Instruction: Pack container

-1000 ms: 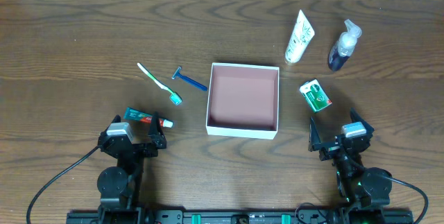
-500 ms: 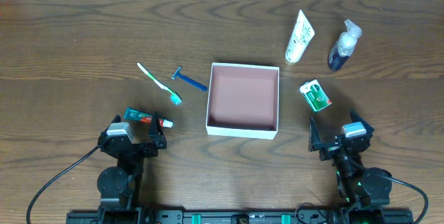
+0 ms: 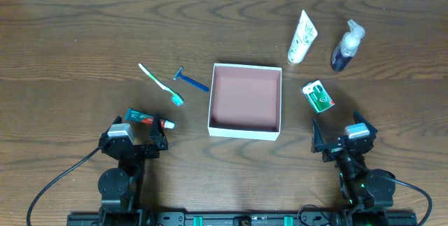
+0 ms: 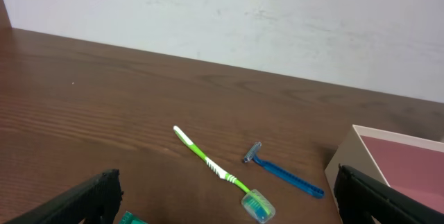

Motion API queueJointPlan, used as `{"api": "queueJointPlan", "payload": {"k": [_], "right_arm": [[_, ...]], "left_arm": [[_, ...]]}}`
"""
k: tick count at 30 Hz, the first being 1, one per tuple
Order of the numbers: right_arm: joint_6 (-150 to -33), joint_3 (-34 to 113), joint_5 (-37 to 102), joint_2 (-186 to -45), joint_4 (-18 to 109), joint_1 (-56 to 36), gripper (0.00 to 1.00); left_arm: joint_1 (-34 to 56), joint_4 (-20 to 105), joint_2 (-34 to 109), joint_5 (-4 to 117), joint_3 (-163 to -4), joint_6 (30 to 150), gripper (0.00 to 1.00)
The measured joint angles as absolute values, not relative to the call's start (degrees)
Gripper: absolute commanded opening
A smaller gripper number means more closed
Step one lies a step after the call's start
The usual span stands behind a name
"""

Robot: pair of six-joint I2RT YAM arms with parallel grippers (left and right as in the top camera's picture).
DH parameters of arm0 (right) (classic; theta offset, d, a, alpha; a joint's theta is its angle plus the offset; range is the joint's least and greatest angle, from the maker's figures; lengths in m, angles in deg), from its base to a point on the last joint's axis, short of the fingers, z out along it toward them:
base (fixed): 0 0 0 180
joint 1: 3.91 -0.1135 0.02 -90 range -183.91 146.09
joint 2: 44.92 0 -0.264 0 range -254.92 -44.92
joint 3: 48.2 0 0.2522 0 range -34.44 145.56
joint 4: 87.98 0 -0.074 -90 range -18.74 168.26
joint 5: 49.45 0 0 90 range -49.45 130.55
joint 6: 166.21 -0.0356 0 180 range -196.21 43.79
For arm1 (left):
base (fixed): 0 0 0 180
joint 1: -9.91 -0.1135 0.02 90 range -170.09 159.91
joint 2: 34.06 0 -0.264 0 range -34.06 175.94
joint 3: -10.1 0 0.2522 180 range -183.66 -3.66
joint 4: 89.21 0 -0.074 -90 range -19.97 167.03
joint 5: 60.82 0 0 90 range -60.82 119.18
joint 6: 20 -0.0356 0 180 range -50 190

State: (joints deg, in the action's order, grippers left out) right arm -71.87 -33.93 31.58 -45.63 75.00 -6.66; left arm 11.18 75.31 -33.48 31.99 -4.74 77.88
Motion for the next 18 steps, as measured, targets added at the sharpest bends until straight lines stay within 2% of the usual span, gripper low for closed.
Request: {"api": "queueJointPlan", "payload": {"k": [11,18], "right_arm": [[-71.8,-34.0,31.1,-45.6,78.2,-6.7,0.99],[-71.8,-30.7,25.3,-47.4,80.5,-6.7,0.99]], "left_arm": [[11.2,75.3,-33.5,32.0,-4.7,77.9,0.98],[11.2,75.3,-33.5,32.0,-4.7,77.9,0.98]]}}
